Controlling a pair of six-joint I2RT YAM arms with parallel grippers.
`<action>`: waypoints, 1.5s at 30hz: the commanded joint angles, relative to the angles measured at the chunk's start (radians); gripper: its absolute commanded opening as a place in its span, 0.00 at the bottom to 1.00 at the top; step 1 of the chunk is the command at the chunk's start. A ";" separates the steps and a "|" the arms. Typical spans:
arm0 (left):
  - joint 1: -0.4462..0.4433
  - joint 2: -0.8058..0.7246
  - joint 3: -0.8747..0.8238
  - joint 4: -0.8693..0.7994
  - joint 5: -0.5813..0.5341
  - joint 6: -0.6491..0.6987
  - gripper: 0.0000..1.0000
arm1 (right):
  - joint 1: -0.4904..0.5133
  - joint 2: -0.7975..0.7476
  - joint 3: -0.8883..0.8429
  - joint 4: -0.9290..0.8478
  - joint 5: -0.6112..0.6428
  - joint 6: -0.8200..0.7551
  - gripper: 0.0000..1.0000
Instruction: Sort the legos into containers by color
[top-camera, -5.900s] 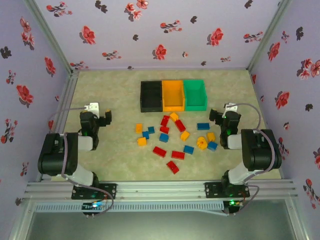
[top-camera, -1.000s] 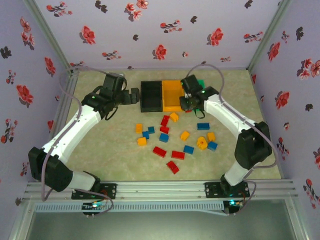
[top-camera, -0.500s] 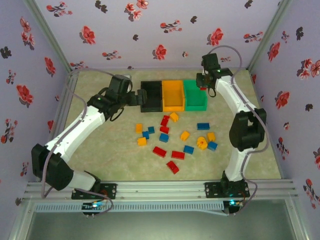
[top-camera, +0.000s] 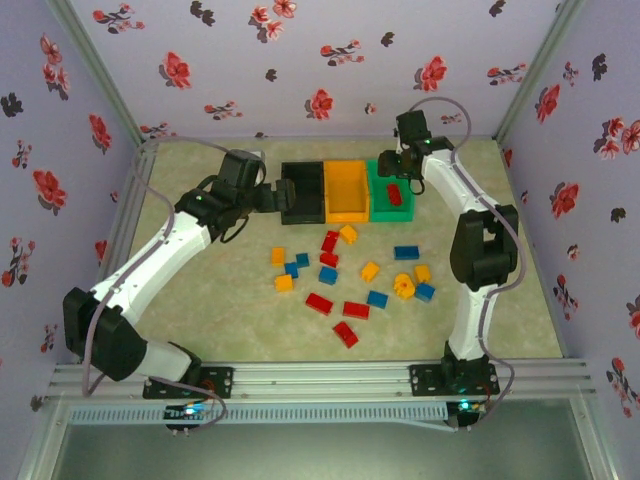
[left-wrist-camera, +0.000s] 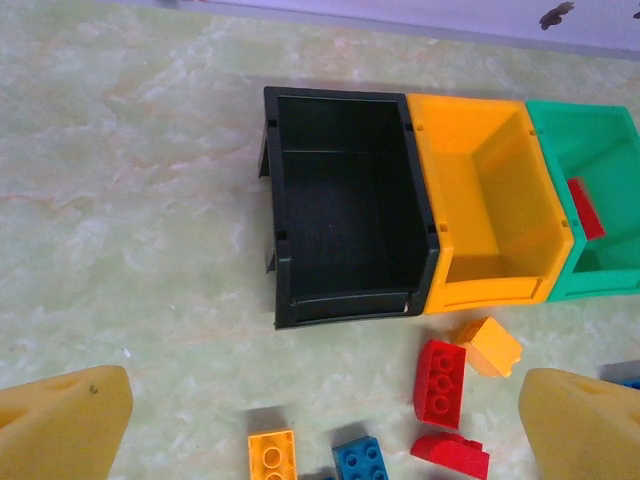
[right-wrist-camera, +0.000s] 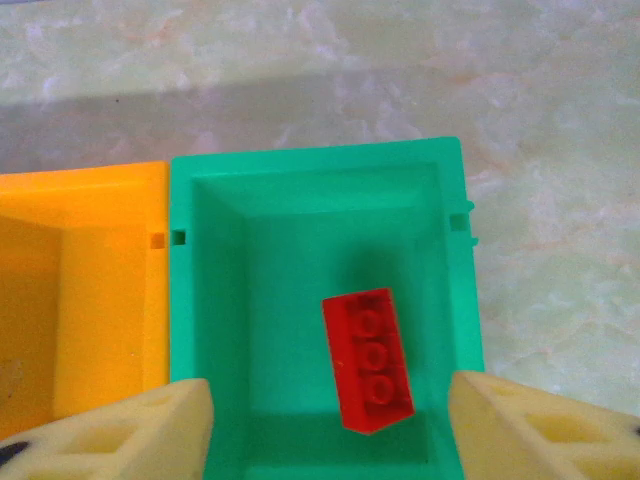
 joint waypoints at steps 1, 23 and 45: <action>-0.013 0.015 0.007 0.007 0.007 0.022 1.00 | -0.002 -0.067 -0.013 0.021 -0.013 0.011 0.68; -0.119 0.065 -0.215 -0.091 -0.005 -0.171 0.96 | 0.187 -0.487 -0.500 0.139 0.062 0.147 0.58; -0.093 0.381 -0.071 -0.183 0.014 -0.131 0.73 | 0.190 -0.555 -0.571 0.135 0.061 0.167 0.42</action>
